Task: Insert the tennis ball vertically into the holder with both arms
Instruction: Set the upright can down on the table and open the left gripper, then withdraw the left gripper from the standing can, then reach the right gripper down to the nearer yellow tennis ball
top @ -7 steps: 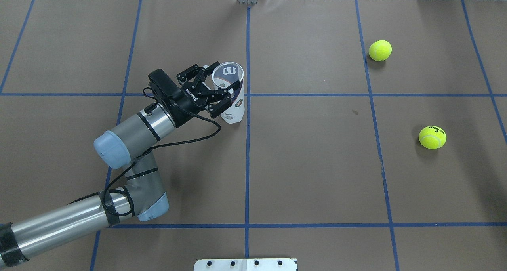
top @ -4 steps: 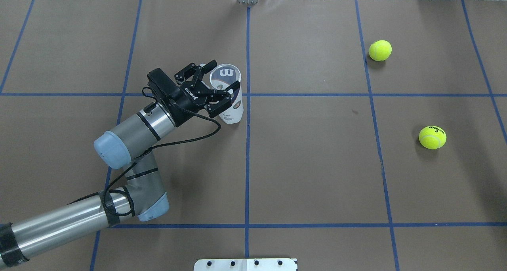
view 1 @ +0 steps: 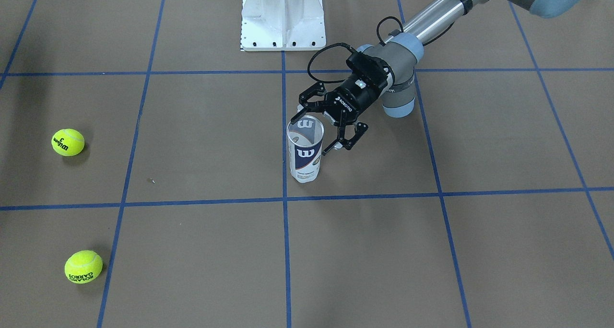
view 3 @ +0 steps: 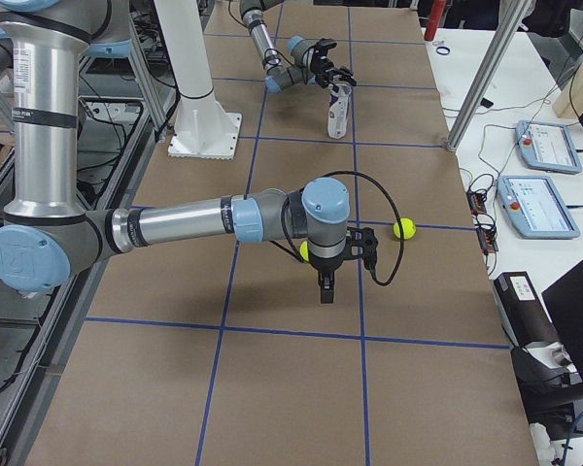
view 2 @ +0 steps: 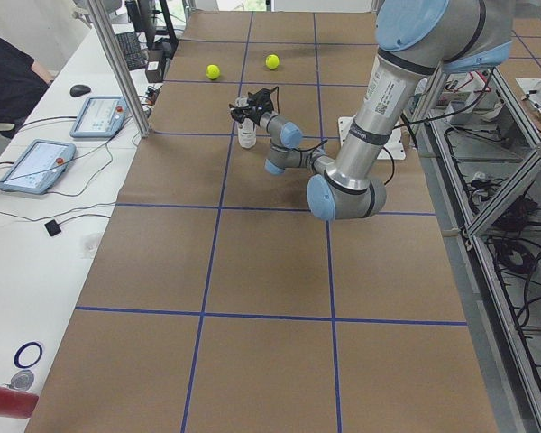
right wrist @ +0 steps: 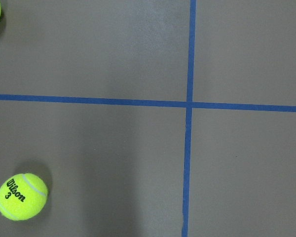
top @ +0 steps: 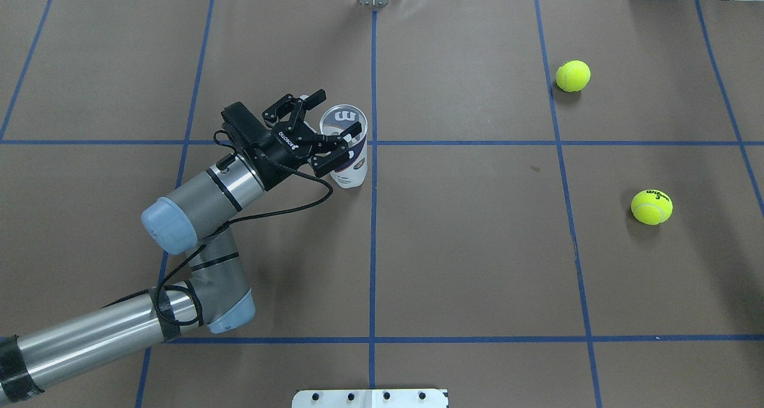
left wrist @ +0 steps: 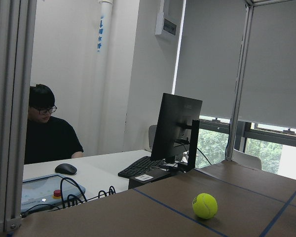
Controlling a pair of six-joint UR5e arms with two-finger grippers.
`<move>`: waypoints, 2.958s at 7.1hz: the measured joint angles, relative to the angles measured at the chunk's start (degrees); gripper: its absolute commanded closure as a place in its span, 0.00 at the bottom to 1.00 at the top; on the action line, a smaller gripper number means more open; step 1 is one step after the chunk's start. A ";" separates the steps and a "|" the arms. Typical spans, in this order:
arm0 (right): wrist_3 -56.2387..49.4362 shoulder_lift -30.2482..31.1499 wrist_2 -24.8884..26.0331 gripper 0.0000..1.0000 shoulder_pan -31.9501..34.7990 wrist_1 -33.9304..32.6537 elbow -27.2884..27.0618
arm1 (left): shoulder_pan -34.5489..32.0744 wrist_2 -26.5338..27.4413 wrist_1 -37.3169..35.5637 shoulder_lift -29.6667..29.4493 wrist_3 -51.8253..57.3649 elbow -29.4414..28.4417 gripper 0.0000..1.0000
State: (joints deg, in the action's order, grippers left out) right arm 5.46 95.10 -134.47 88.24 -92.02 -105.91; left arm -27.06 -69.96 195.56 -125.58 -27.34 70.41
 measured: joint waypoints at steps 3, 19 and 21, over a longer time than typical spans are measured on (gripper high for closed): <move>0.06 0.00 0.00 0.00 0.00 0.00 -0.07 | -0.71 -0.63 -0.73 0.77 0.00 3.35 0.01; 5.59 -4.88 -2.25 0.00 -6.79 -0.10 -0.93 | -4.62 -24.77 -32.73 19.58 -0.09 22.55 0.01; 16.29 -4.73 -3.44 0.00 -14.04 2.59 -3.34 | -4.62 -24.82 -32.52 20.01 -0.03 22.33 0.01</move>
State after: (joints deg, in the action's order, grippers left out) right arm 21.75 90.37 -137.92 74.20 -89.43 -109.26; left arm -31.68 -94.78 163.03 -105.57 -27.37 92.75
